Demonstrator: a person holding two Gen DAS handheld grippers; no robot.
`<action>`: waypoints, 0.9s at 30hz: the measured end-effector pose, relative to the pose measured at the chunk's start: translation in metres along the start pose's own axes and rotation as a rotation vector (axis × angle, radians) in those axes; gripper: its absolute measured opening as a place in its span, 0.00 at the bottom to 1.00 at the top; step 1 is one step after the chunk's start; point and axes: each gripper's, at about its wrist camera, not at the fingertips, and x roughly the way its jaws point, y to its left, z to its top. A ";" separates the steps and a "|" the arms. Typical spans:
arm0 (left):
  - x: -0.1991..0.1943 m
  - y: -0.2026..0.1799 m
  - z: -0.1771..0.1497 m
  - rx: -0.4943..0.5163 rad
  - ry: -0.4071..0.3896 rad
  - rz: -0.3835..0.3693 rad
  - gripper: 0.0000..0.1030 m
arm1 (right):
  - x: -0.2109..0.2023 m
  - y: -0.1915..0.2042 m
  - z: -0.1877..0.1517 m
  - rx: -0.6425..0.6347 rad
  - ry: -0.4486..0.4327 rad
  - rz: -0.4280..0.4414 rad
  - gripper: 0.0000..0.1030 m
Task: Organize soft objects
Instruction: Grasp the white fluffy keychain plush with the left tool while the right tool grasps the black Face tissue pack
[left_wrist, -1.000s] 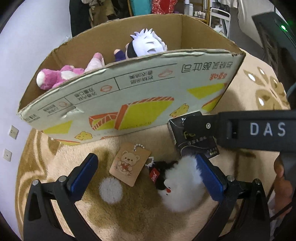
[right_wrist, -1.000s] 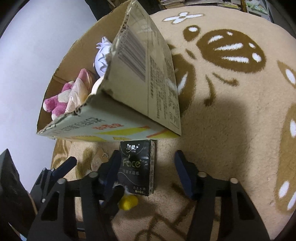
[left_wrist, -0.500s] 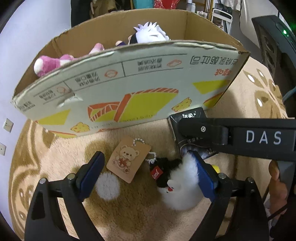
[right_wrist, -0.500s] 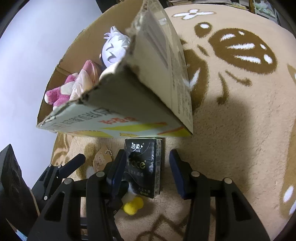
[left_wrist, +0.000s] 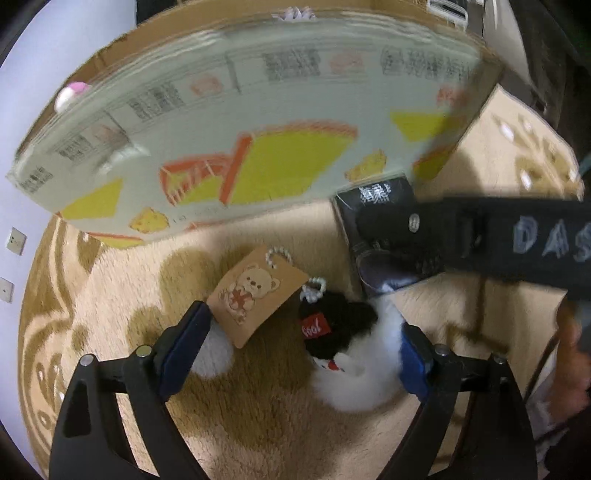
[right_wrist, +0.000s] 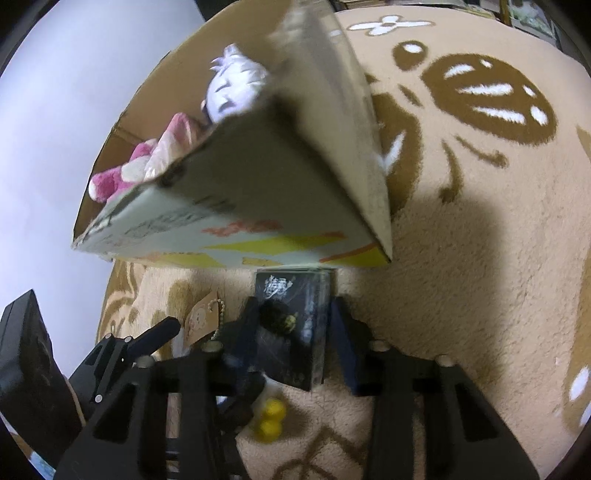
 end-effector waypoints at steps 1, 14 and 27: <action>-0.001 -0.002 -0.001 0.009 -0.012 0.003 0.81 | 0.001 0.002 -0.001 -0.005 -0.002 0.005 0.32; -0.019 -0.007 -0.008 0.014 -0.057 -0.033 0.31 | -0.016 0.010 -0.007 -0.030 -0.070 -0.026 0.24; -0.056 0.012 -0.007 -0.024 -0.135 0.078 0.31 | -0.048 0.004 -0.014 -0.034 -0.125 -0.068 0.23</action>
